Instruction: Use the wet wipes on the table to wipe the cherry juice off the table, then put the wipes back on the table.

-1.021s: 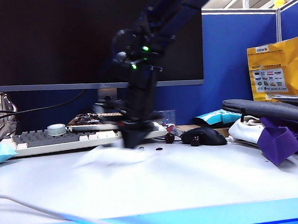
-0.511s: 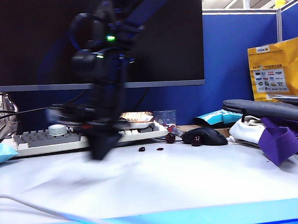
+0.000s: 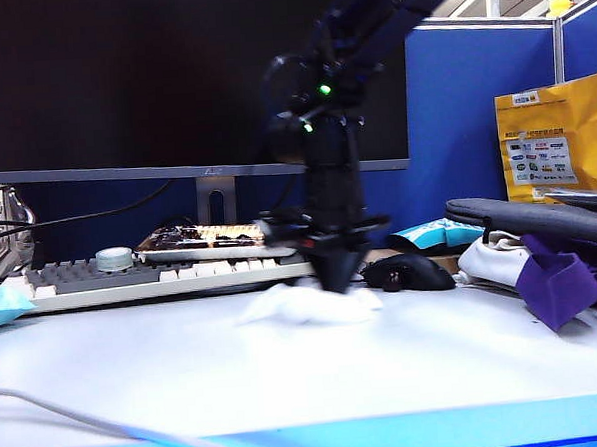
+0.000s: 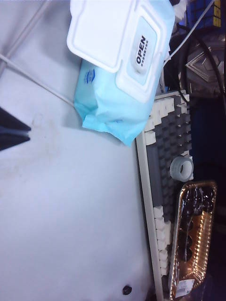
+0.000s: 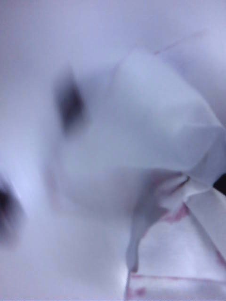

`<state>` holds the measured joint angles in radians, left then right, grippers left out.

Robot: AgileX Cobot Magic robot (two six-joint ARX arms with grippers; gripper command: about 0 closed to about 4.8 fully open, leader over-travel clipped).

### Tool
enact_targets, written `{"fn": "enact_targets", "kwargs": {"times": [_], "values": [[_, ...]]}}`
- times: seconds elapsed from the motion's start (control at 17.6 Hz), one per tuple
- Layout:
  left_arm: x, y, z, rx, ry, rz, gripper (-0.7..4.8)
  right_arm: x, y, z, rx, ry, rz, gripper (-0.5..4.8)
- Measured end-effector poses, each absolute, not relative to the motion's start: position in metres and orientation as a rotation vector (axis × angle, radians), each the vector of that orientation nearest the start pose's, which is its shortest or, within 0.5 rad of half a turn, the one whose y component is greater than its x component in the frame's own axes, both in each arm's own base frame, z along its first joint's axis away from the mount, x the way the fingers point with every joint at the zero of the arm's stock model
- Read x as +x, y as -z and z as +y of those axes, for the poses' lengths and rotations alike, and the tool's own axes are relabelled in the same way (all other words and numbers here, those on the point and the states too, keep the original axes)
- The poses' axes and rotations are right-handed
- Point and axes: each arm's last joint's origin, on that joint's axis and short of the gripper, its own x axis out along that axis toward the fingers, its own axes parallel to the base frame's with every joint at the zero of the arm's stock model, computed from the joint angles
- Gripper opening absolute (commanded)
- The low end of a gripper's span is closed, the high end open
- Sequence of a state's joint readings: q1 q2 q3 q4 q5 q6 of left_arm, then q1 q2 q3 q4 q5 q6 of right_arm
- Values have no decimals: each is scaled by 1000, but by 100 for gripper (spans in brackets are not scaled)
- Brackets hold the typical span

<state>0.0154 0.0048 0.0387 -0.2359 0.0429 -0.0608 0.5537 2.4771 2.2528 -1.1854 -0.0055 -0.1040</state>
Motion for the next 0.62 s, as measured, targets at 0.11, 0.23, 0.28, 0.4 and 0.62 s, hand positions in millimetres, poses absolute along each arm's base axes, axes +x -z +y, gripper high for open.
{"fn": "enact_targets", "kwargs": {"times": [0.11,0.23,0.28,0.4,0.62], "values": [[94,-154,0,-67,21,203,-4,390,-172,293,-385,-801,1465,-6],[94,-154,0,-67,21,203,-4,362,-167,319,-391,-919,1549,-6],[94,-154,0,-67,21,203,-4,353,-167,326,-421,-939,1568,-6],[94,-154,0,-67,21,203,-4,344,-166,333,-484,-926,1569,-6],[94,-154,0,-67,21,203,-4,360,-172,310,-589,-665,1550,-6]]}}
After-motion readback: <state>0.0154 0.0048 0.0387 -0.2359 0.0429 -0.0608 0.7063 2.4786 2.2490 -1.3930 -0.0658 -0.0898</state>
